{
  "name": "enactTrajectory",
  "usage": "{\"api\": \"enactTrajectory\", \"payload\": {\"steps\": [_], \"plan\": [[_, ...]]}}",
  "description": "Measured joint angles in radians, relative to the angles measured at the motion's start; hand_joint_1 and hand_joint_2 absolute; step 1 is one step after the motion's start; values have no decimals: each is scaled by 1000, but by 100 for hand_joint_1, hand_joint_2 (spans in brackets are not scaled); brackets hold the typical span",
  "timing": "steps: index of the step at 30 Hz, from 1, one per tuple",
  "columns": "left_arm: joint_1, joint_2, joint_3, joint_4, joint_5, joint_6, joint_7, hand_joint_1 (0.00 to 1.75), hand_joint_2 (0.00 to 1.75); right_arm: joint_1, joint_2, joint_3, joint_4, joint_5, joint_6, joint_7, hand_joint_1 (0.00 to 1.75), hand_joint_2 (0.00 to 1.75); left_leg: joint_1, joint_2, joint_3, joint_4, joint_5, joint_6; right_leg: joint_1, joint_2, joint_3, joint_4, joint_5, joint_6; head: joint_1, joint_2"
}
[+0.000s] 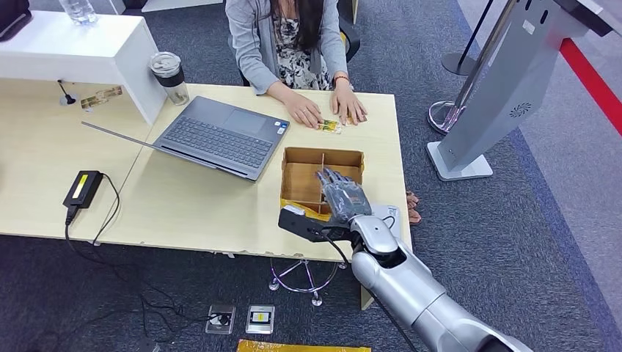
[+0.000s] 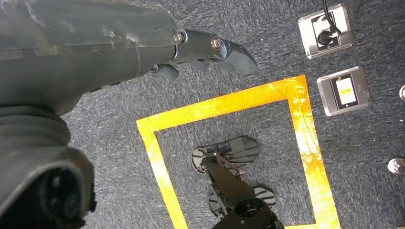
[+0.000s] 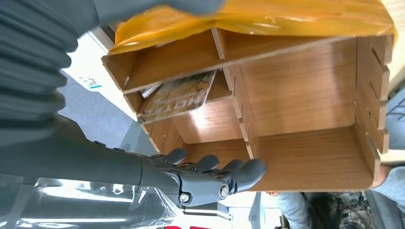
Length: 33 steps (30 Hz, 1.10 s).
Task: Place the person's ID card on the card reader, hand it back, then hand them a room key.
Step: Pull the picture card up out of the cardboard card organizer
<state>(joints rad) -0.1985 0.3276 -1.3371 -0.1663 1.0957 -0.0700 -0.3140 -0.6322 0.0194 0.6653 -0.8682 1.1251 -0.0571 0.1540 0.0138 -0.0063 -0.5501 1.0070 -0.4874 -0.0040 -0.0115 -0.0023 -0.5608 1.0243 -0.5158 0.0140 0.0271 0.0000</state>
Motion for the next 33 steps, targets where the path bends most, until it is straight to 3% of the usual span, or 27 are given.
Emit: {"api": "enactTrajectory", "payload": {"steps": [33], "plan": [[0,0,-4,0,4,15,0,0,0,-33,-26,-29,17,-15,-14,-7,0,175,0,0,0,0,0,0,0,0,0,0,0,0,0,0]]}}
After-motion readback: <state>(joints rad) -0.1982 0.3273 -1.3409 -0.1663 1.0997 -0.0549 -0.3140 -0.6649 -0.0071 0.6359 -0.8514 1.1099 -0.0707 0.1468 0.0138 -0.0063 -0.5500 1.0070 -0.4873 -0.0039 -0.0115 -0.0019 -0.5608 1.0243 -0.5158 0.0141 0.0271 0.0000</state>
